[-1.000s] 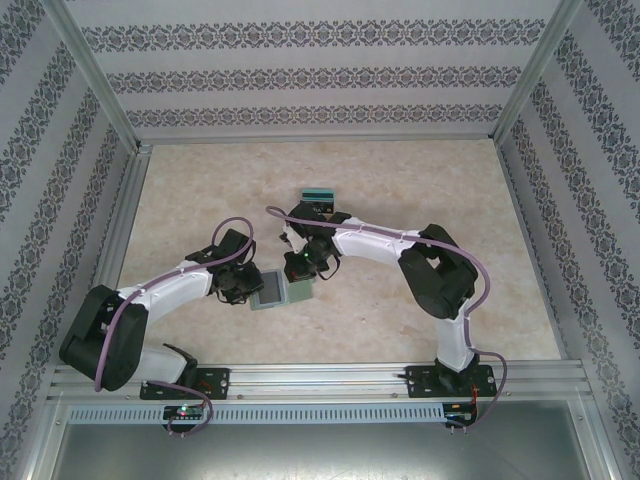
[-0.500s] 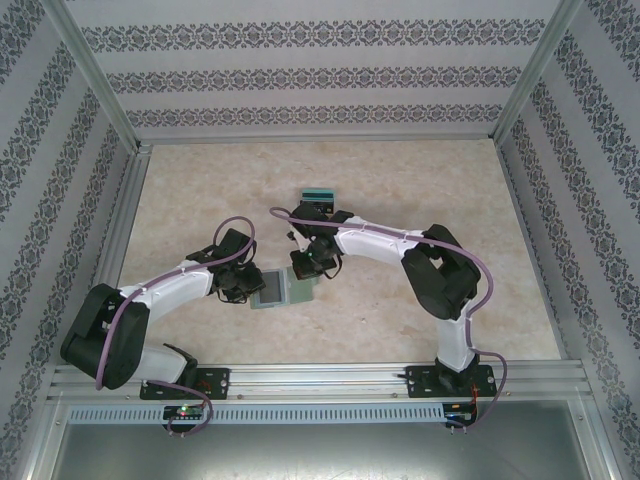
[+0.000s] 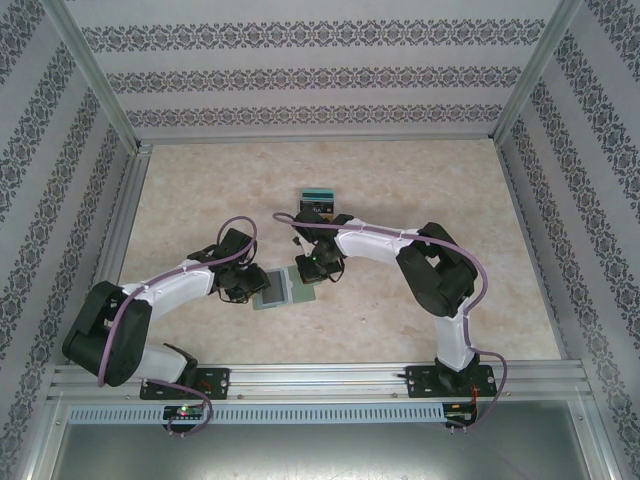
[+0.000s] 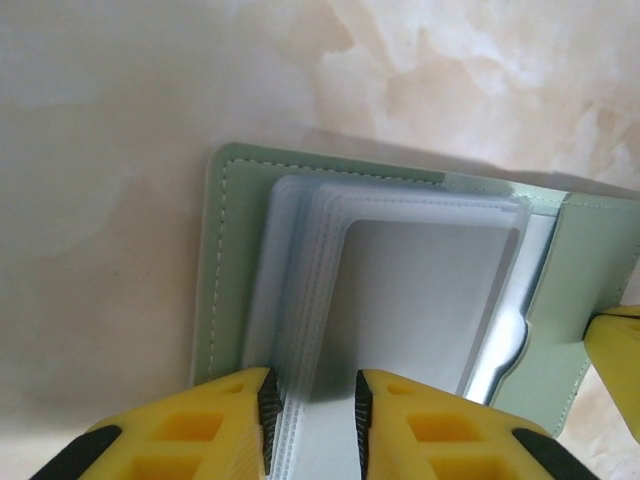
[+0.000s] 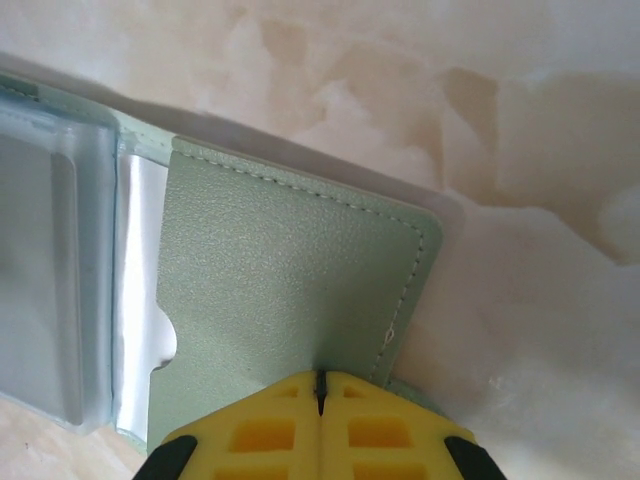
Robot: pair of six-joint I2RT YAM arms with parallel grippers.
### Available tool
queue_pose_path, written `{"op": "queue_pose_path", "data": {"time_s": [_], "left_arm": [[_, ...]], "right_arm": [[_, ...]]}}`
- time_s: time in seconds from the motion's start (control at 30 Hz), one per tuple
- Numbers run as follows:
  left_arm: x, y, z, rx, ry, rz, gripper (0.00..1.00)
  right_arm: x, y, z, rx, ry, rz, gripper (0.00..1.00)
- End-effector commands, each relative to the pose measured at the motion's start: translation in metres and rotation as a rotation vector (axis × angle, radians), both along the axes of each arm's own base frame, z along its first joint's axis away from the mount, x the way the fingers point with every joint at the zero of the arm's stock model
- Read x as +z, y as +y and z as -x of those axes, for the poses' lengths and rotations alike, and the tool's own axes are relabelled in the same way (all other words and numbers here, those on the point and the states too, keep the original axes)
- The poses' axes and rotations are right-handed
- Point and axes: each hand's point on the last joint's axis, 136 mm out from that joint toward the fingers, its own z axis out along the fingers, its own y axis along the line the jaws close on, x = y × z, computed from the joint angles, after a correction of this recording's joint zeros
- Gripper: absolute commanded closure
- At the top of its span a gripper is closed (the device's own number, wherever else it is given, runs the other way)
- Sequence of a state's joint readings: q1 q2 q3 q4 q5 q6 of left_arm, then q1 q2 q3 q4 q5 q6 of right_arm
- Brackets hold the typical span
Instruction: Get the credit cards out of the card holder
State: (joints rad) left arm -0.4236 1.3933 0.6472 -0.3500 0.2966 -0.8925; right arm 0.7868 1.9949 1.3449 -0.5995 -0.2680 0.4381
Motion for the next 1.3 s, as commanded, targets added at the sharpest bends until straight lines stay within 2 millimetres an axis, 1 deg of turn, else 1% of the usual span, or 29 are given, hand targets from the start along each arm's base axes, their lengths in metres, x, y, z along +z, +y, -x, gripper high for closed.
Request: {"op": "queue_pose_path", "data": {"time_s": [0.0, 0.13, 0.17, 0.27, 0.4, 0.5, 0.6, 0.7, 0.73, 0.93, 1.03, 1.27], "left_arm": [[-0.001, -0.009, -0.003, -0.039, -0.018, 0.048, 0.68], [0.005, -0.017, -0.007, -0.057, -0.050, 0.089, 0.66], [0.007, -0.018, -0.008, -0.060, -0.055, 0.094, 0.64], [0.013, -0.019, -0.009, -0.069, -0.076, 0.103, 0.54], [0.018, -0.016, -0.008, -0.074, -0.083, 0.090, 0.51], [0.021, -0.009, -0.006, -0.070, -0.076, 0.048, 0.48], [0.027, 0.001, -0.006, -0.054, -0.089, -0.006, 0.48], [0.035, -0.001, -0.009, -0.058, -0.127, 0.012, 0.50], [0.035, -0.003, -0.009, -0.061, -0.129, 0.022, 0.50], [0.020, -0.015, -0.011, -0.094, -0.089, 0.060, 0.52], [0.014, -0.019, -0.011, -0.108, -0.071, 0.058, 0.52], [0.011, -0.023, -0.011, -0.113, -0.064, 0.073, 0.54]], "right_arm": [[-0.012, -0.008, 0.001, 0.005, 0.009, 0.033, 0.96], [-0.014, -0.009, 0.001, 0.000, 0.016, 0.034, 0.96], [-0.014, -0.009, 0.001, 0.002, 0.017, 0.034, 0.96], [-0.016, -0.008, 0.002, 0.001, 0.022, 0.034, 0.95], [-0.015, -0.008, 0.002, 0.001, 0.022, 0.033, 0.95], [-0.016, -0.007, 0.002, 0.002, 0.025, 0.032, 0.95], [-0.015, -0.008, 0.002, 0.001, 0.024, 0.033, 0.95], [-0.016, -0.009, 0.002, -0.001, 0.025, 0.034, 0.95], [-0.016, -0.009, 0.003, -0.001, 0.027, 0.033, 0.95], [-0.017, -0.008, 0.003, -0.002, 0.032, 0.033, 0.95], [-0.017, -0.009, 0.004, -0.002, 0.030, 0.034, 0.95], [-0.017, -0.010, 0.004, -0.005, 0.031, 0.036, 0.95]]}}
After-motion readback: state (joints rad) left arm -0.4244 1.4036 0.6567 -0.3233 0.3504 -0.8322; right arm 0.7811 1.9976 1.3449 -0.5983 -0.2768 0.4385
